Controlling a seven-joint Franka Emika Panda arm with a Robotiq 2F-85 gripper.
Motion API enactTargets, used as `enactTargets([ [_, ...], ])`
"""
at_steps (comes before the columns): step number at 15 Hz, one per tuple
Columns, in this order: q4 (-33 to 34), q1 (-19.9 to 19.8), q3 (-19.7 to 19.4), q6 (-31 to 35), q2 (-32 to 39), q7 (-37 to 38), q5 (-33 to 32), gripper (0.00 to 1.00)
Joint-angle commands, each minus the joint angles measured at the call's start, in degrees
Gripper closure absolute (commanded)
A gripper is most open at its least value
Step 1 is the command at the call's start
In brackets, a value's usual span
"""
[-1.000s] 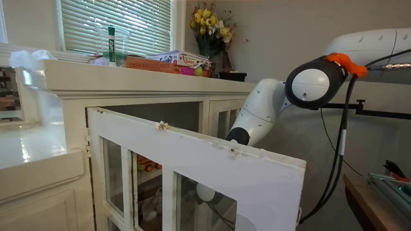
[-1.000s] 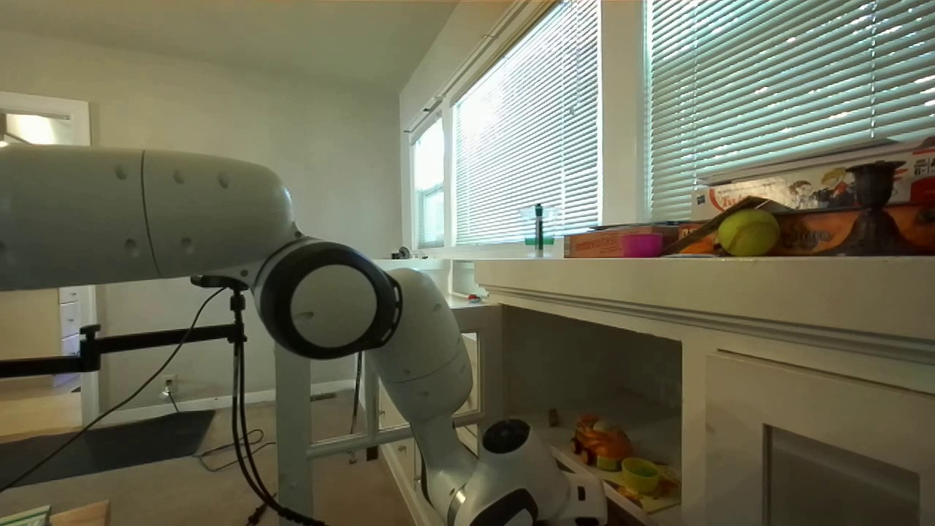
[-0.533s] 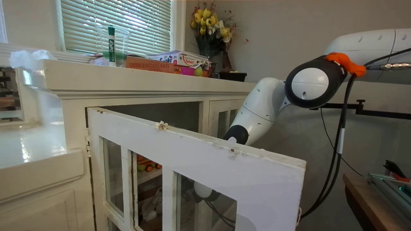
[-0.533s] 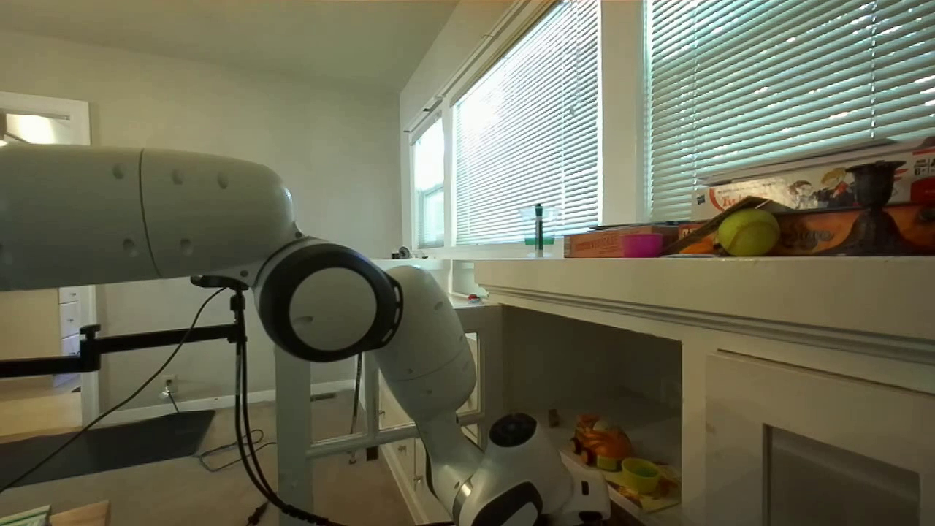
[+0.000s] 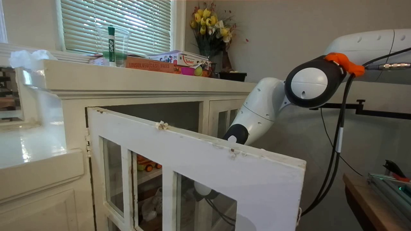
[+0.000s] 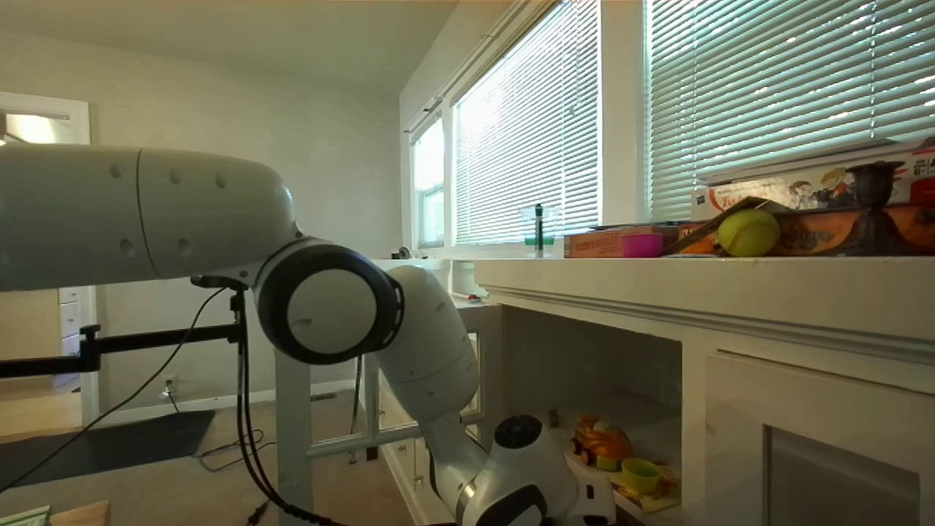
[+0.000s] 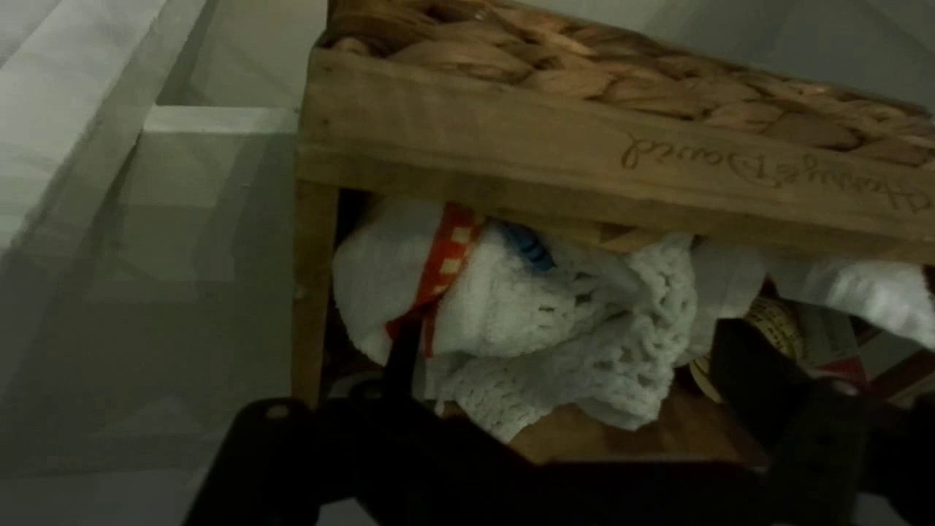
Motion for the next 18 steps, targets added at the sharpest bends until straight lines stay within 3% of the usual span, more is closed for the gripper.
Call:
enactTargets([
  [1, 0.5, -1.5, 1.3, -0.6, 0.4, -0.8, -1.0, 0.0],
  [18, 3.5, 6.2, 0.6, -6.5, 0.7, -6.1, -4.3, 0.0],
])
